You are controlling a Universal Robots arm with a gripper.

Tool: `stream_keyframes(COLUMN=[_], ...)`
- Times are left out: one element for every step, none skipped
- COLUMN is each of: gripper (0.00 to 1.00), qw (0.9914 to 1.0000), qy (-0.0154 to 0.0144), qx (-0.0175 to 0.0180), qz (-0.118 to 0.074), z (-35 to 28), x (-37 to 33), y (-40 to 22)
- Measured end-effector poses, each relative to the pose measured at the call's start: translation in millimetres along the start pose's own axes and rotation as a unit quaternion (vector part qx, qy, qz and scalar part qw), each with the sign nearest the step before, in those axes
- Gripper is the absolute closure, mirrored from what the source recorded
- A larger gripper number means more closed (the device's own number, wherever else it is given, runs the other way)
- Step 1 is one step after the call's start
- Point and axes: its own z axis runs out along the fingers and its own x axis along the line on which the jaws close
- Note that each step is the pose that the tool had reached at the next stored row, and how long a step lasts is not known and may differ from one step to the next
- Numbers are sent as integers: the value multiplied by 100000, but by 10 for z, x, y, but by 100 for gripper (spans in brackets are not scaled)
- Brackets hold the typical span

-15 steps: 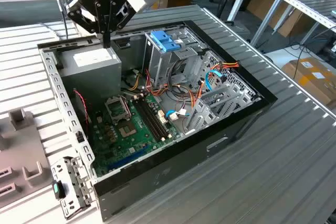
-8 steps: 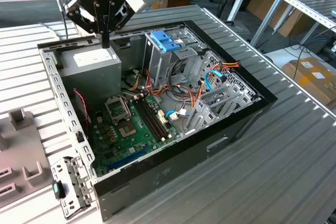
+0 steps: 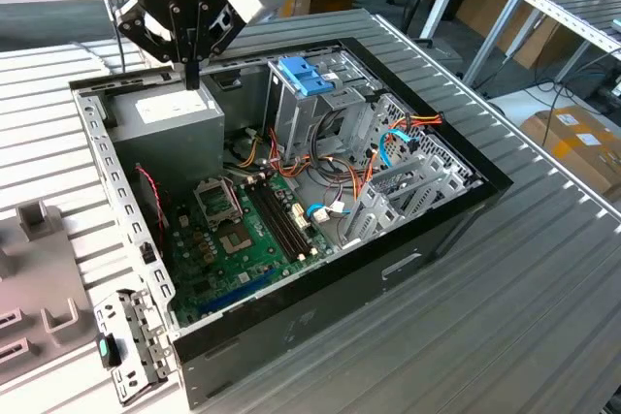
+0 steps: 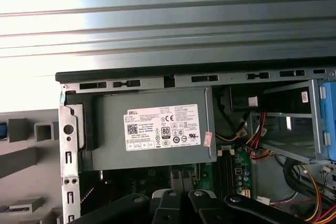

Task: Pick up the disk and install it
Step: 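Reach for the disk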

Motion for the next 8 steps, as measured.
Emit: stream_keyframes(gripper=[89,89,89,89,89,89,89,89], qw=[100000,100000,100000,100000,100000,100000,100000,100000], qy=[0,1,1,1,0,1,-2,0], qx=[0,-1,1,1,1,2,-3,0], qz=[2,3,1,2,1,1,3,3], z=[0,0,0,0,-1,-1,-1,-1], x=[4,9,14,18,22,31,38,42], y=[0,-1,-1,-1,-2,-2,-3,-3])
